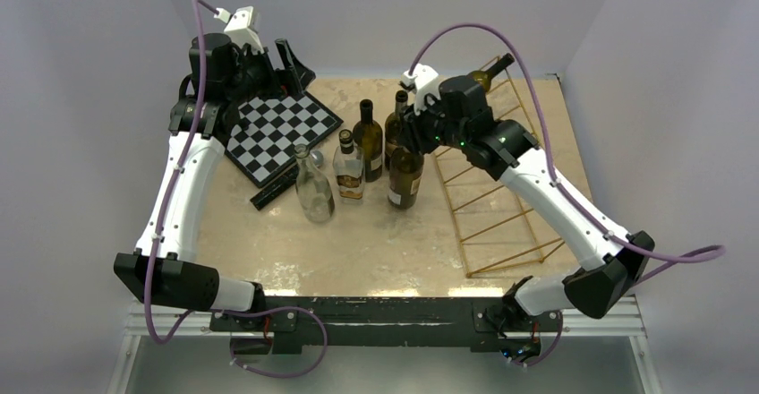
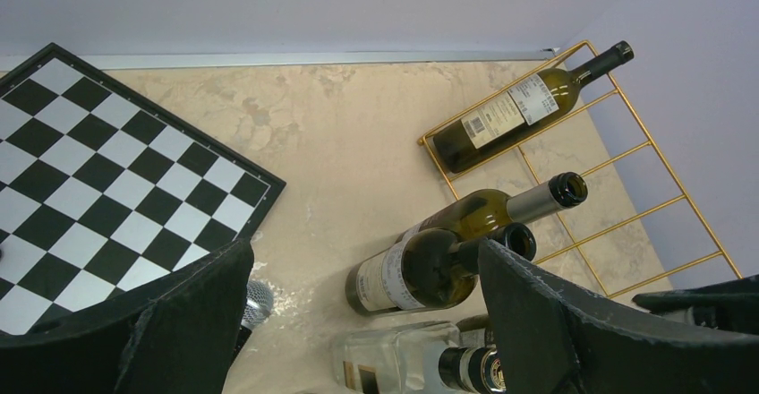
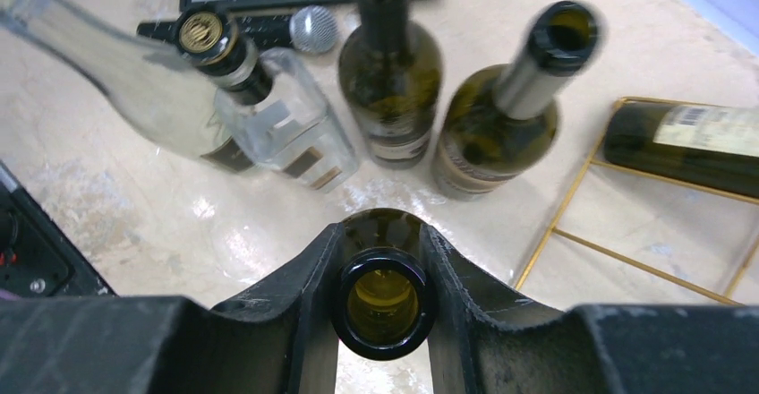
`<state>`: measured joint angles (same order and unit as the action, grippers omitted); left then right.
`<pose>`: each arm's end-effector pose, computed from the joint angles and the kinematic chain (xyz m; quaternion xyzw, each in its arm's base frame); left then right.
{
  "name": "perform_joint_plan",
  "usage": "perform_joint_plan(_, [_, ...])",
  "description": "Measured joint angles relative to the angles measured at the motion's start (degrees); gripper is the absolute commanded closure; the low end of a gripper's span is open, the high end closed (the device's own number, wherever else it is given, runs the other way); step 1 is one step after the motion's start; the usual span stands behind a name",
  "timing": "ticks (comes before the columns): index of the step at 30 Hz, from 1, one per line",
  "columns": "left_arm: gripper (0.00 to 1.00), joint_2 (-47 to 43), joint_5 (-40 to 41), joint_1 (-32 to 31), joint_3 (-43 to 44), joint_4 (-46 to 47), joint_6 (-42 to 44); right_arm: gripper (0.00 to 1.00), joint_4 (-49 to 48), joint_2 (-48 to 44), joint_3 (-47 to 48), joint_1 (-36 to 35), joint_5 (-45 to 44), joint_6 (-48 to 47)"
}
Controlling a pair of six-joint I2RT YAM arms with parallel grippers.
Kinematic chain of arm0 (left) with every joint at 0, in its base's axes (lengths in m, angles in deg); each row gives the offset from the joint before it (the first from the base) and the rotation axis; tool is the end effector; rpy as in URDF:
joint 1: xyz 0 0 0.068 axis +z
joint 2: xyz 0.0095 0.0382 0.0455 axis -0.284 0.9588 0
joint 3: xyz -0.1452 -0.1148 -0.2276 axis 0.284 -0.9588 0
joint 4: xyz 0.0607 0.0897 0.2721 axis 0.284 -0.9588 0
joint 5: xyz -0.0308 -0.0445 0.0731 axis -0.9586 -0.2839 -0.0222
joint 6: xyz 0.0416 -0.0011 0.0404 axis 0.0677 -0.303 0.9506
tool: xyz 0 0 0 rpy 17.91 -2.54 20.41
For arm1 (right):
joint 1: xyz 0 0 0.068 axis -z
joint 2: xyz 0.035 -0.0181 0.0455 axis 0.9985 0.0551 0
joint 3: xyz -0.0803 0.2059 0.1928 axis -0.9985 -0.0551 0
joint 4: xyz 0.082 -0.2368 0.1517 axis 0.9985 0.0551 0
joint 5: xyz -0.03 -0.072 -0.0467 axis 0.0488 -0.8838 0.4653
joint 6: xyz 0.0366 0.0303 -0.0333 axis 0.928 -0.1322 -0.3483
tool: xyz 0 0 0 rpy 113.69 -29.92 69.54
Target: Put the wine bottle on the wine rack
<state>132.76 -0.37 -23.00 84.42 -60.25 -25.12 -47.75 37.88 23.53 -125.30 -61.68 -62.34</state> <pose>0.3331 -0.0512 0.4788 -0.0064 0.8007 -0.2643 0.5375 0.2676 0.2173 0.4261 -0.3079 0.8035 0.2021 0.4677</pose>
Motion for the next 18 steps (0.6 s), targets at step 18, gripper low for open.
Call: perform_joint_plan(18, [0.01,-0.68,1.14,0.00,0.13,-1.33,0.37,1.00,-0.79,-1.44,3.61,15.56,-3.76,5.14])
